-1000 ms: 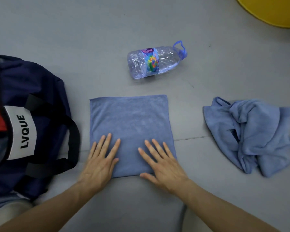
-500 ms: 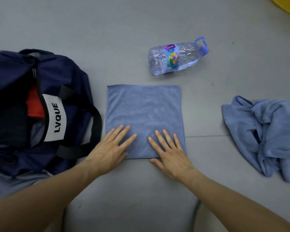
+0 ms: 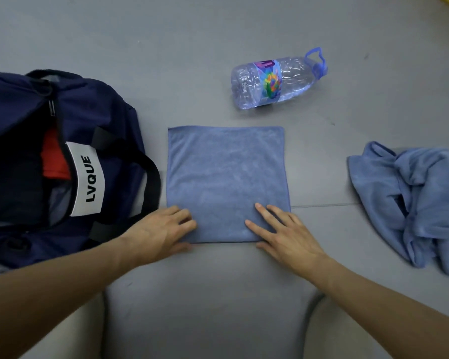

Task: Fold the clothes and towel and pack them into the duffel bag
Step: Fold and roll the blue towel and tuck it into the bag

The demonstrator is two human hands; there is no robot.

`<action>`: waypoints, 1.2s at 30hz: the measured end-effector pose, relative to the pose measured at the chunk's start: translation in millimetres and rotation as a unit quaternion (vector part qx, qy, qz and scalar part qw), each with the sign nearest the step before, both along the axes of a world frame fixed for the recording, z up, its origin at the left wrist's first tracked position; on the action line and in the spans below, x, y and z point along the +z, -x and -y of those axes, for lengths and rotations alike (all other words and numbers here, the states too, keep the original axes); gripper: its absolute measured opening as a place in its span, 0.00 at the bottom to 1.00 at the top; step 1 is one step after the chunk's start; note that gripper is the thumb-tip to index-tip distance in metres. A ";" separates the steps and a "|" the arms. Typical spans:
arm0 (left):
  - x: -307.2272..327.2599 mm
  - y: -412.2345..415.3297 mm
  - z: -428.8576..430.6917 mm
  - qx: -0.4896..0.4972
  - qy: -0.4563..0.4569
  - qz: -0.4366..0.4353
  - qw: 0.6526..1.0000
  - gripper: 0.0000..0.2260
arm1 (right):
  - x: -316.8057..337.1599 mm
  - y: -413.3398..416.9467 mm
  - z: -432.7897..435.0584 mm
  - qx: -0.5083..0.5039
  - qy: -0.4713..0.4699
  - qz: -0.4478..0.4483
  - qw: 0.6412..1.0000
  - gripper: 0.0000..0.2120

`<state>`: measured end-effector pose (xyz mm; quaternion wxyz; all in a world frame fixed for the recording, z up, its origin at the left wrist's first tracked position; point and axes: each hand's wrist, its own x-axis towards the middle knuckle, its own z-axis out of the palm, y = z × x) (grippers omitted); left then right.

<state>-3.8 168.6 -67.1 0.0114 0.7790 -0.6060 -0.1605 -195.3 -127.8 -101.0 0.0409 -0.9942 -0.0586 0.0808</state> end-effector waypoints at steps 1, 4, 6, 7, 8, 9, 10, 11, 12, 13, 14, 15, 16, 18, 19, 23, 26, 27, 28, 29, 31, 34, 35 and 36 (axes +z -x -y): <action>-8.7 6.3 0.6 0.031 0.004 -0.003 0.999 0.17 | -1.1 -3.3 7.2 0.011 0.003 0.005 1.000 0.25; -20.6 12.8 0.8 0.088 0.026 -0.016 0.996 0.19 | -4.4 -7.0 8.6 0.004 0.001 0.018 1.000 0.22; -19.4 8.1 -2.3 0.080 0.020 -0.024 0.996 0.20 | -6.4 -1.7 3.3 -0.018 -0.012 0.033 0.999 0.21; -17.6 6.0 -5.0 0.081 0.017 -0.029 0.996 0.20 | -5.3 -0.6 1.0 -0.026 -0.020 0.034 0.999 0.20; -16.6 5.2 -7.1 0.085 0.017 -0.033 0.996 0.21 | -3.1 -1.2 -0.3 -0.034 -0.027 0.030 0.999 0.20; -16.7 6.4 -8.7 0.089 0.020 -0.037 0.995 0.21 | -0.2 -2.0 -0.9 -0.044 -0.037 0.024 0.998 0.20; -16.6 8.7 -9.8 0.094 0.026 -0.040 0.994 0.21 | 2.4 -2.7 -2.0 -0.056 -0.049 0.015 0.997 0.20; -17.5 11.1 -11.2 0.099 0.037 -0.043 0.994 0.20 | 4.6 -3.1 -3.5 -0.068 -0.064 0.006 0.996 0.20; -19.2 13.4 -12.9 0.104 0.051 -0.044 0.992 0.17 | 6.1 -3.0 -4.8 -0.079 -0.079 0.000 0.994 0.20; -20.6 15.3 -15.1 0.112 0.066 -0.046 0.990 0.15 | 7.0 -2.3 -5.5 -0.089 -0.095 -0.005 0.991 0.20; -21.4 16.9 -17.2 0.122 0.078 -0.047 0.988 0.13 | 7.5 -1.1 -5.6 -0.097 -0.111 -0.010 0.989 0.20; -21.7 18.4 -18.9 0.133 0.087 -0.049 0.986 0.13 | 7.4 -0.6 -5.9 -0.104 -0.123 -0.014 0.987 0.20; -21.4 20.1 -20.1 0.143 0.095 -0.050 0.984 0.13 | 6.9 -0.1 -6.2 -0.109 -0.131 -0.017 0.985 0.20; -17.2 24.1 -19.8 0.164 0.111 -0.059 0.978 0.14 | 5.3 0.6 -7.7 -0.116 -0.135 -0.016 0.984 0.20; -13.6 26.1 -18.7 0.180 0.117 -0.070 0.974 0.14 | 4.5 1.4 -8.0 -0.115 -0.132 -0.014 0.984 0.20; -0.1 27.0 -14.1 0.259 0.114 -0.112 0.953 0.14 | -0.1 7.6 -4.2 -0.056 -0.055 -0.001 0.997 0.26; 1.0 18.5 -15.4 0.264 0.080 -0.122 0.953 0.15 | -4.0 10.8 -1.8 -0.039 -0.007 0.025 0.999 0.24; 0.7 14.8 -16.6 0.265 0.071 -0.124 0.954 0.16 | -4.6 11.9 -1.6 -0.044 -0.002 0.035 0.998 0.23; 0.4 11.8 -18.2 0.268 0.066 -0.125 0.953 0.16 | -4.6 13.7 -0.5 -0.047 0.000 0.042 0.998 0.22; 0.9 10.2 -19.4 0.271 0.066 -0.125 0.952 0.16 | -3.4 15.3 1.5 -0.047 0.000 0.044 0.998 0.22; 1.9 10.1 -21.6 0.275 0.063 -0.120 0.952 0.17 | 0.0 16.4 8.5 -0.034 -0.005 0.042 0.999 0.23; 4.8 10.9 -18.5 0.276 0.059 -0.131 0.950 0.18 | 6.9 13.8 18.5 -0.055 -0.056 0.030 0.996 0.22; 6.7 10.5 -17.1 0.277 0.059 -0.139 0.949 0.18 | 11.5 13.5 18.5 -0.080 -0.085 0.021 0.993 0.20; 8.5 9.7 -16.5 0.278 0.060 -0.146 0.948 0.18 | 17.9 13.2 16.6 -0.115 -0.120 0.005 0.986 0.19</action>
